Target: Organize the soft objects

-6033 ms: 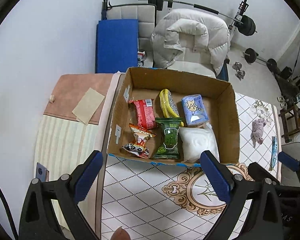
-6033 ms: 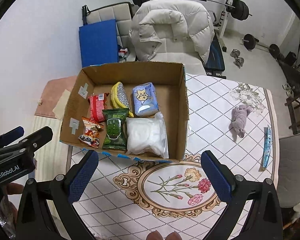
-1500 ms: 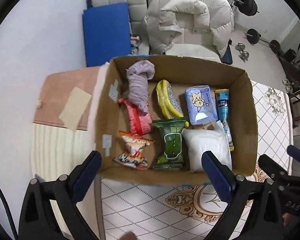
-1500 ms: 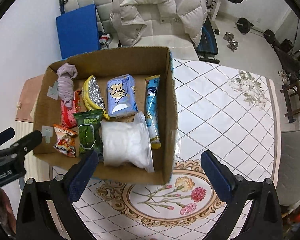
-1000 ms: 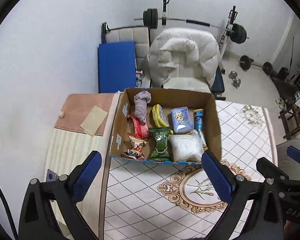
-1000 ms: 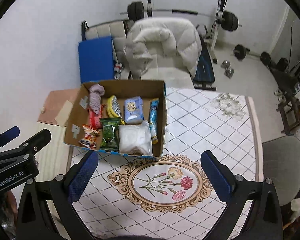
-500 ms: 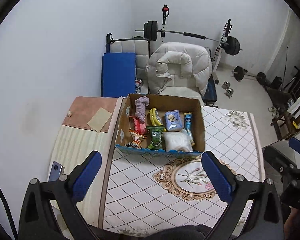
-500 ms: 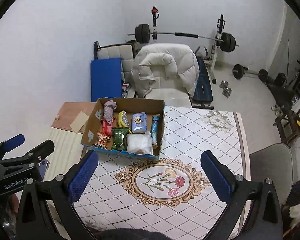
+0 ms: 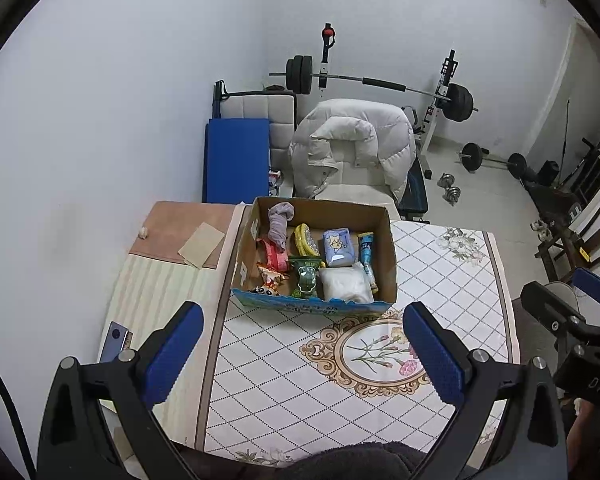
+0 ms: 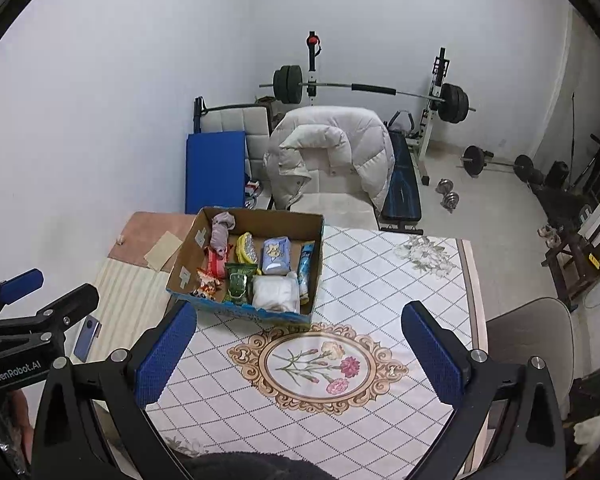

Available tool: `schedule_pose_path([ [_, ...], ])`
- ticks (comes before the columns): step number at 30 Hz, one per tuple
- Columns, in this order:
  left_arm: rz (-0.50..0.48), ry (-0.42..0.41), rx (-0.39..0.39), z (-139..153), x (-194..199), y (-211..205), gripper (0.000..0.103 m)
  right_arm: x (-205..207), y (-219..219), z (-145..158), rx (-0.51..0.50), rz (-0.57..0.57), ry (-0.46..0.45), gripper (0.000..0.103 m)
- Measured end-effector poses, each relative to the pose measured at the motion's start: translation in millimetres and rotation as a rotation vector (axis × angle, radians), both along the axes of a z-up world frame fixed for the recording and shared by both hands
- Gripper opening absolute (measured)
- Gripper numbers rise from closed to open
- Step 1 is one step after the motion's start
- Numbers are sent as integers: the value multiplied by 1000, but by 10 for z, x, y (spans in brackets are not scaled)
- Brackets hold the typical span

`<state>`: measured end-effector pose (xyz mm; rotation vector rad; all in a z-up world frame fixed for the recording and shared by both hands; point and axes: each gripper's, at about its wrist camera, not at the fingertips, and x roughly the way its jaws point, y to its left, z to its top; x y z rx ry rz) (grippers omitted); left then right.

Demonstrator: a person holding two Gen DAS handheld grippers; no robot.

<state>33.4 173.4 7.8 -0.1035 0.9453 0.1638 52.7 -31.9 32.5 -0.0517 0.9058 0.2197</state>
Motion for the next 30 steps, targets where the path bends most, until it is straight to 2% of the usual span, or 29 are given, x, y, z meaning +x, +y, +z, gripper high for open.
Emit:
schedule_pose_path([
  [12,45,-7,24,-90,54,66,102,96,17,-52,-2,-17,-17,103],
  [22,62,-48,41,-9,31,109,103,112,75,-17,-35,-26,-38,103],
  [30,60,-47,45,16,33,107,103,100,105,19,-38,-21,-46,103],
])
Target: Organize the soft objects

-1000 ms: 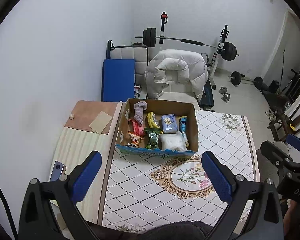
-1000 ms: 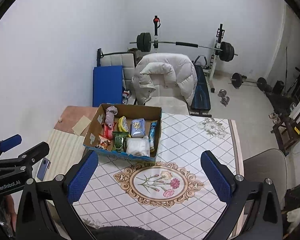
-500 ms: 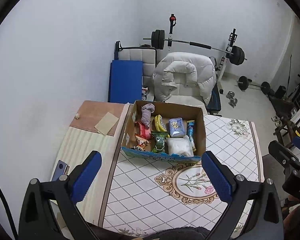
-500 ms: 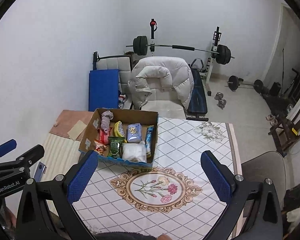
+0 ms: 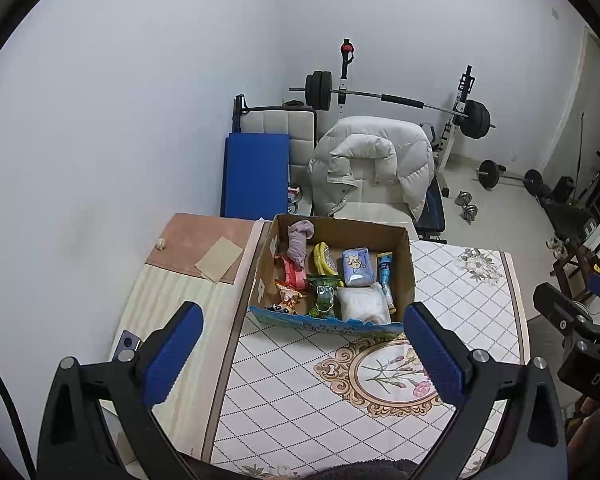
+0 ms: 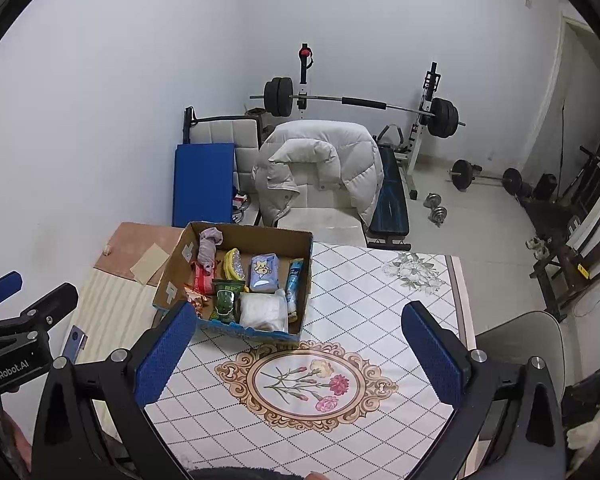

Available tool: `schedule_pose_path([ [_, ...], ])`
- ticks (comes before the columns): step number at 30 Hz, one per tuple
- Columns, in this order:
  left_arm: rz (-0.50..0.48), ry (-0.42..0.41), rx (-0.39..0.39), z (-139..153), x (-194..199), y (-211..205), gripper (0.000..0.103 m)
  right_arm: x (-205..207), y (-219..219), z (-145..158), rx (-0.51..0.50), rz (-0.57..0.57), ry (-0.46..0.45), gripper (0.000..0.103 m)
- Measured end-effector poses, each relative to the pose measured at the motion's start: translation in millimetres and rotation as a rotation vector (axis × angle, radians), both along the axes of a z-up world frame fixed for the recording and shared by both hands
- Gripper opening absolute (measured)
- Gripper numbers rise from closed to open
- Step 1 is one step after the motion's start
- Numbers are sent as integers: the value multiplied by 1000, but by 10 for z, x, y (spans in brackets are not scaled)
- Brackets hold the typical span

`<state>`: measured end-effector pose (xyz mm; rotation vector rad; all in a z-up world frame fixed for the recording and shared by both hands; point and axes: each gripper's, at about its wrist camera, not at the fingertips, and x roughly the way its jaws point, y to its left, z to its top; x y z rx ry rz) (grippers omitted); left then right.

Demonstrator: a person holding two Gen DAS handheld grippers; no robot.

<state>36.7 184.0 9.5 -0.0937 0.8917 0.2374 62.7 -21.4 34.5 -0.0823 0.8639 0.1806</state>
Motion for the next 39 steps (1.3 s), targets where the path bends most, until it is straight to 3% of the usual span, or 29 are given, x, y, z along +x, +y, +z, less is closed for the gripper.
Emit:
schedule_pose_path([
  [39,-22,7,15,35,39,3,103,-60,-23,47,-20,1,-3,103],
])
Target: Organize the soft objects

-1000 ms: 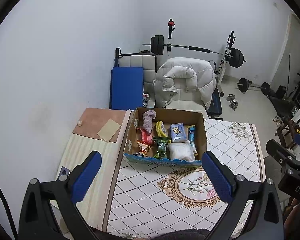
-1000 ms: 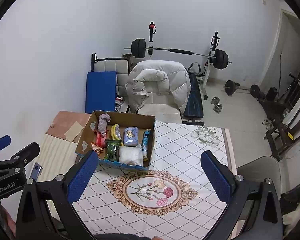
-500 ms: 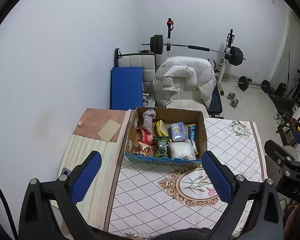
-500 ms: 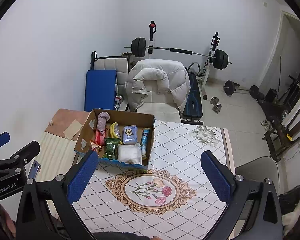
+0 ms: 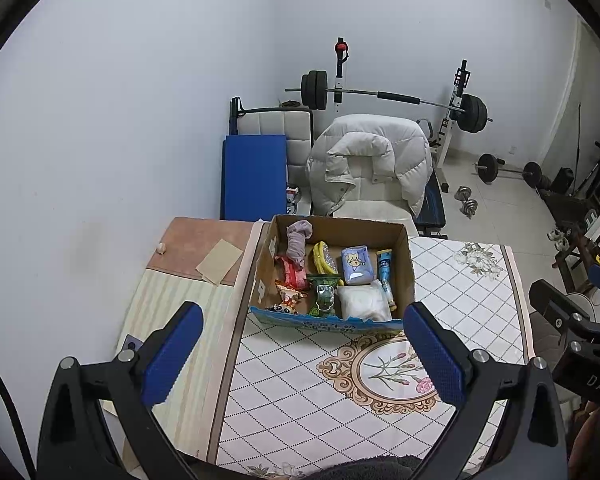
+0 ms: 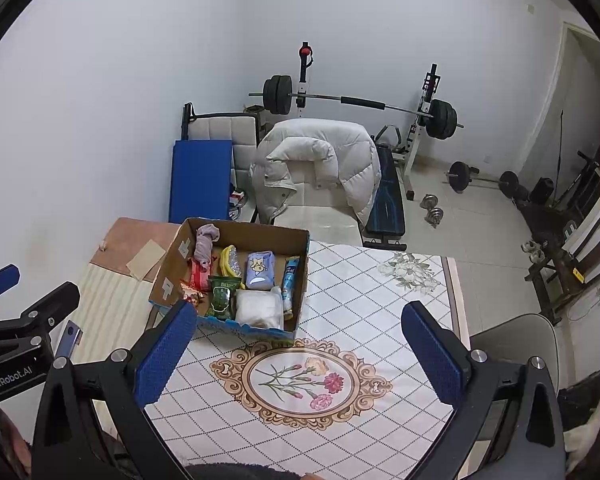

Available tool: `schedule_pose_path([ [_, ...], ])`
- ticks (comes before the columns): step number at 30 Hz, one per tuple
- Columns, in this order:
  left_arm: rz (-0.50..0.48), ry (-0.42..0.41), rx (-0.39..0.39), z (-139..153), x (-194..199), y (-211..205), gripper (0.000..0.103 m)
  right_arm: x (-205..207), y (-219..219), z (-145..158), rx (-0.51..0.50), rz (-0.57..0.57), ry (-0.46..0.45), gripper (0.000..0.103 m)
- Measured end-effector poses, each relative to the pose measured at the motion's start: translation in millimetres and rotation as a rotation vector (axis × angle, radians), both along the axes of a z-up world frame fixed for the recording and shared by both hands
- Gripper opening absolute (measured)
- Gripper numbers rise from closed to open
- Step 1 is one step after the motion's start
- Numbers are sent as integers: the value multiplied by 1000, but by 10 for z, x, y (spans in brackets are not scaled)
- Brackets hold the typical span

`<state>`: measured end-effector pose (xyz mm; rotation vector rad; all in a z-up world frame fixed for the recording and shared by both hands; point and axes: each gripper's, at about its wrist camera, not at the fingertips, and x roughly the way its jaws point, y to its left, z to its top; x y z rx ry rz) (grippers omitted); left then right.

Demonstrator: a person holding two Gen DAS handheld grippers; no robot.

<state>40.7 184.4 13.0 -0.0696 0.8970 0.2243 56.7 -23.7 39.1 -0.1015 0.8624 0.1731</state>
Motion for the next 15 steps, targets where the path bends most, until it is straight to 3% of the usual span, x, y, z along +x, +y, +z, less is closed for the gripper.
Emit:
schedule_pose_path([
  [15,-5,0,1,5,13,3,103,7,2,-2,-2,4,0,103],
])
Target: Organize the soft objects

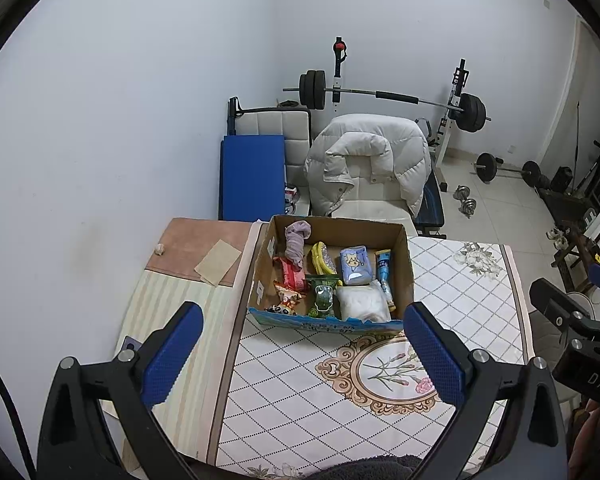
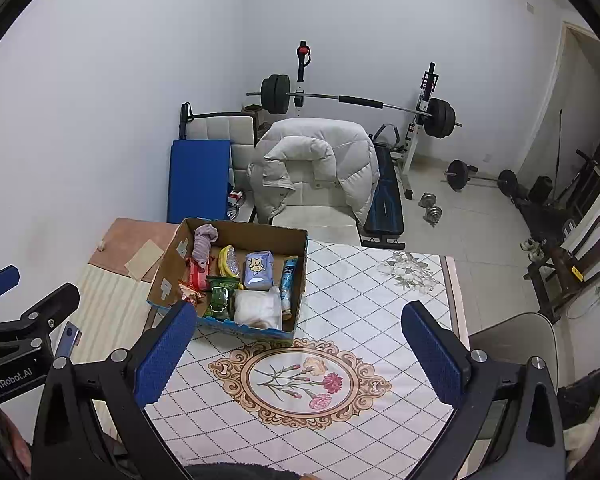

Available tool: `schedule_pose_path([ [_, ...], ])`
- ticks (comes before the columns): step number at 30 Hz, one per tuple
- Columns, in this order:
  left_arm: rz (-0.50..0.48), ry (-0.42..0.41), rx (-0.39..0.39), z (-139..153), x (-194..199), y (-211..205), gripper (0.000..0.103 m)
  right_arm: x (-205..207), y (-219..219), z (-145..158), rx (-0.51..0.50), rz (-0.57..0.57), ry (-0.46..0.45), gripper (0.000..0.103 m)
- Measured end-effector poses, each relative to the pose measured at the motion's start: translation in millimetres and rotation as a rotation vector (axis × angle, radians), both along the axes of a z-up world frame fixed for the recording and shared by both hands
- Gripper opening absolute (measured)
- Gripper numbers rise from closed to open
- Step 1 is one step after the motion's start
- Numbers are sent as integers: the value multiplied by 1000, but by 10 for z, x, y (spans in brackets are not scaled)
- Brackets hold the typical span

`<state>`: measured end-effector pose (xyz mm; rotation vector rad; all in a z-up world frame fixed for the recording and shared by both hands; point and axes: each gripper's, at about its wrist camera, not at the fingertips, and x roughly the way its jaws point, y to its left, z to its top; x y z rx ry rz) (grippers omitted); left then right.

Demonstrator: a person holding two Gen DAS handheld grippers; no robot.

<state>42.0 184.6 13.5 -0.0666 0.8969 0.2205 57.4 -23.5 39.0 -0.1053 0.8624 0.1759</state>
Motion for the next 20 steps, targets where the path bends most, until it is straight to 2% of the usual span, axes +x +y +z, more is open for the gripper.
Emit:
schedule_pose_path([
  [20,-10,-9,5,-4,68,79,103,3,7,9,-1,4,2,103],
])
